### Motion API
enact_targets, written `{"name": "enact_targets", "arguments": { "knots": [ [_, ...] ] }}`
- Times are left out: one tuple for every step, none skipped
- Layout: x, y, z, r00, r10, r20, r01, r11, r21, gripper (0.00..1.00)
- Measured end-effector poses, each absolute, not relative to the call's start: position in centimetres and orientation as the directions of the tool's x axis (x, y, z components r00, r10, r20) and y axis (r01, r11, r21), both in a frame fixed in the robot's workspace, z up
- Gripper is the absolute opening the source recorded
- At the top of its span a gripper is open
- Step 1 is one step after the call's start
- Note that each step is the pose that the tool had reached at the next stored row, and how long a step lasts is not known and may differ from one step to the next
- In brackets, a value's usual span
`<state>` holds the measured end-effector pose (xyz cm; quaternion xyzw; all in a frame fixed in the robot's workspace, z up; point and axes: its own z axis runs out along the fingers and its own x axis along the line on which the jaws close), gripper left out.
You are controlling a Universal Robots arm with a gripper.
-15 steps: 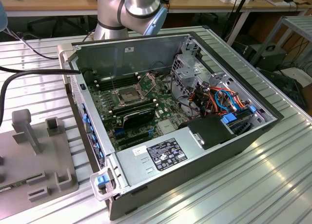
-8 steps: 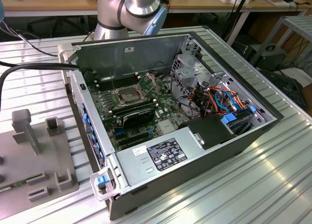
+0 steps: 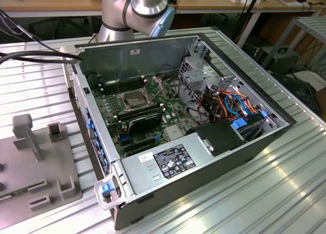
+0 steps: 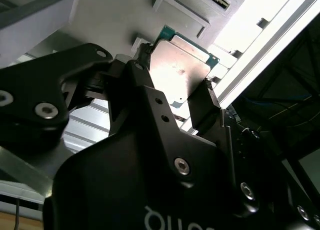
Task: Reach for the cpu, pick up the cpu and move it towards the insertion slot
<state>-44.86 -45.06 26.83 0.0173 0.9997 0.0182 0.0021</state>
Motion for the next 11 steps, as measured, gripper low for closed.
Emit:
{"name": "enact_targets", "arguments": {
  "knots": [
    [-44.9, -45.1, 27.0, -0.999, 0.035, -0.004, 0.035, 0.999, 0.036, 0.55],
    [-44.9, -45.1, 27.2, -0.999, 0.035, -0.003, 0.035, 0.999, 0.036, 0.55],
    [-44.9, -45.1, 27.5, -0.999, 0.035, -0.003, 0.035, 0.999, 0.036, 0.55],
    [-44.9, -45.1, 27.7, -0.999, 0.035, -0.003, 0.035, 0.999, 0.036, 0.55],
    [-44.9, -45.1, 27.9, -0.999, 0.035, -0.004, 0.035, 0.999, 0.036, 0.55],
    [-44.9, -45.1, 28.1, -0.999, 0.035, -0.004, 0.035, 0.999, 0.036, 0.55],
    [-44.9, -45.1, 28.3, -0.999, 0.035, -0.004, 0.035, 0.999, 0.036, 0.55],
    [-44.9, -45.1, 28.5, -0.999, 0.035, -0.004, 0.035, 0.999, 0.036, 0.55],
    [-44.9, -45.1, 28.7, -0.999, 0.035, -0.004, 0.035, 0.999, 0.036, 0.55],
    [-44.9, -45.1, 28.9, -0.999, 0.035, -0.004, 0.035, 0.999, 0.036, 0.55],
    [-44.9, -45.1, 29.2, -0.999, 0.035, -0.004, 0.035, 0.999, 0.036, 0.55]
  ]
}}
